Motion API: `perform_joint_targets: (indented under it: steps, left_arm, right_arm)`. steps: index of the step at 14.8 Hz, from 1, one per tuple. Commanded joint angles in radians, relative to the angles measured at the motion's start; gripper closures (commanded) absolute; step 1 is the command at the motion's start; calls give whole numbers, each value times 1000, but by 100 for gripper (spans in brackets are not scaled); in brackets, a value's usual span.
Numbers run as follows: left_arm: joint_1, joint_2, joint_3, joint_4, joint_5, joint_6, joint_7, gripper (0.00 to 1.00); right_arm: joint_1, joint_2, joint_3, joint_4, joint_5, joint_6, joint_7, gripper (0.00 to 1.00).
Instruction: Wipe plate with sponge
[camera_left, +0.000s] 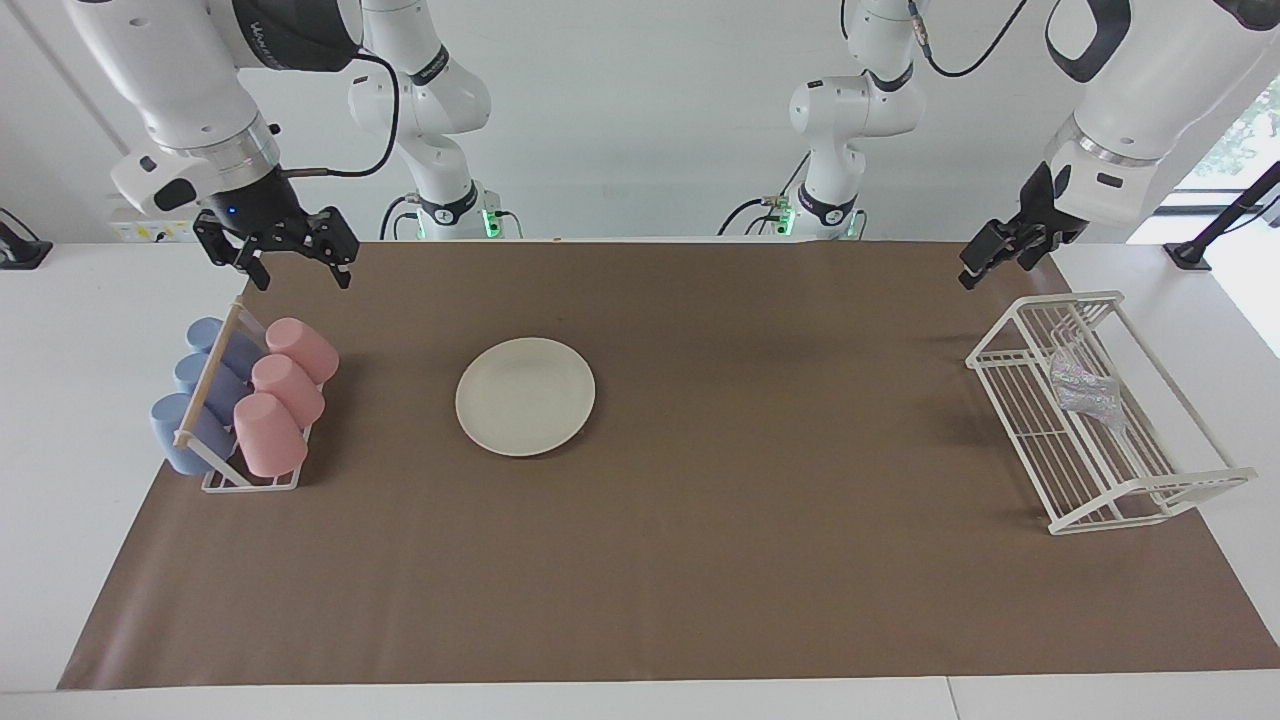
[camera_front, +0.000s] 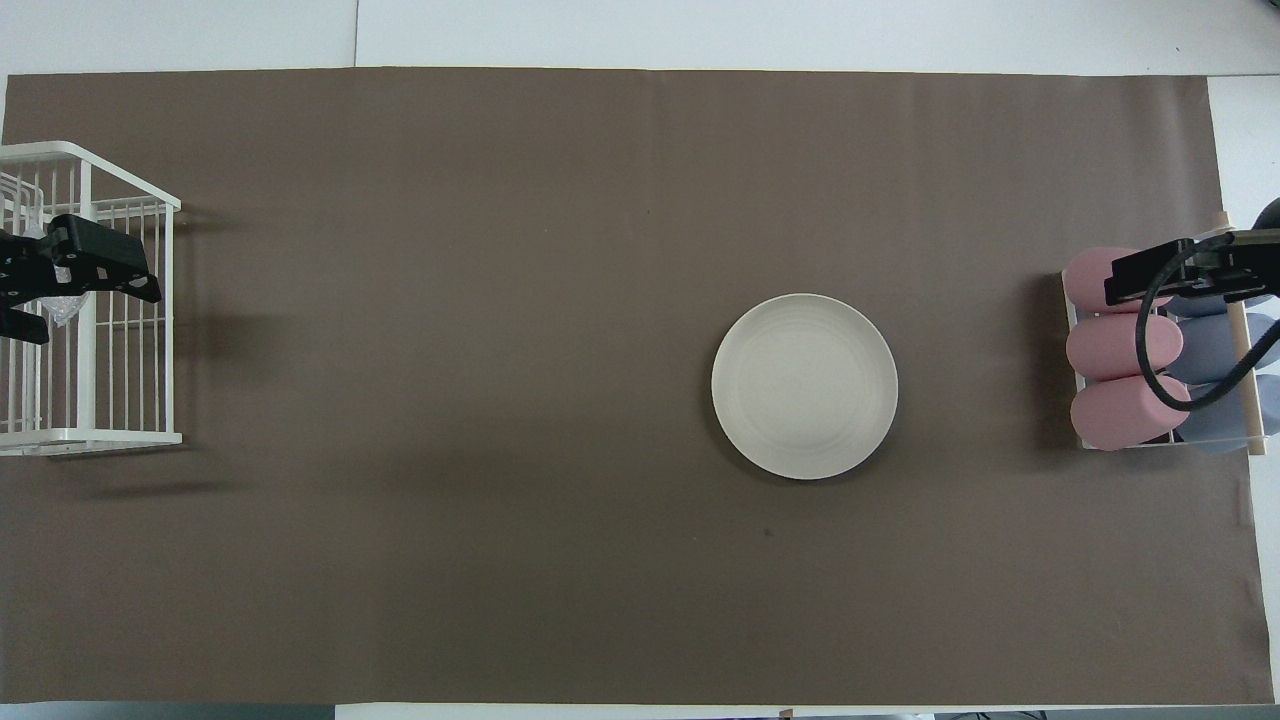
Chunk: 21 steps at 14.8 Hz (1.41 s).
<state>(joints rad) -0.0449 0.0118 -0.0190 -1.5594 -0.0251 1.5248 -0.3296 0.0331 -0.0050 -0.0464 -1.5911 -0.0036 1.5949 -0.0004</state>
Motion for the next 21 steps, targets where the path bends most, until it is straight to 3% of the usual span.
perform_joint_targets:
  steps: [1, 4, 8, 12, 14, 16, 21]
  left_arm:
    - [-27, -44, -18, -93, 141, 58, -11, 0]
    - [-95, 0, -19, -94, 322, 55, -9, 0]
    - [-156, 137, -21, -93, 638, 60, -6, 0]
    - [-142, 230, -19, -97, 819, 121, -5, 0]
    - [-142, 257, -19, -146, 920, 135, -6, 0]
    - [-119, 255, -18, -201, 959, 191, -6, 0]
    - [-102, 304, -15, -202, 1019, 253, -3, 0]
  right_arm:
    - [-7, 3, 10, 10, 1, -18, 25, 0]
    - [-7, 3, 10, 8, 1, -18, 37, 0]
    - [-4, 2, 10, 2, 1, -16, 65, 0]
    - [-4, 0, 13, -1, 1, -15, 101, 0]
    - [-4, 0, 23, -1, 1, -15, 125, 0]
    - [-2, 0, 28, -3, 1, -16, 154, 0]
    - [-4, -1, 45, -4, 1, -12, 194, 0]
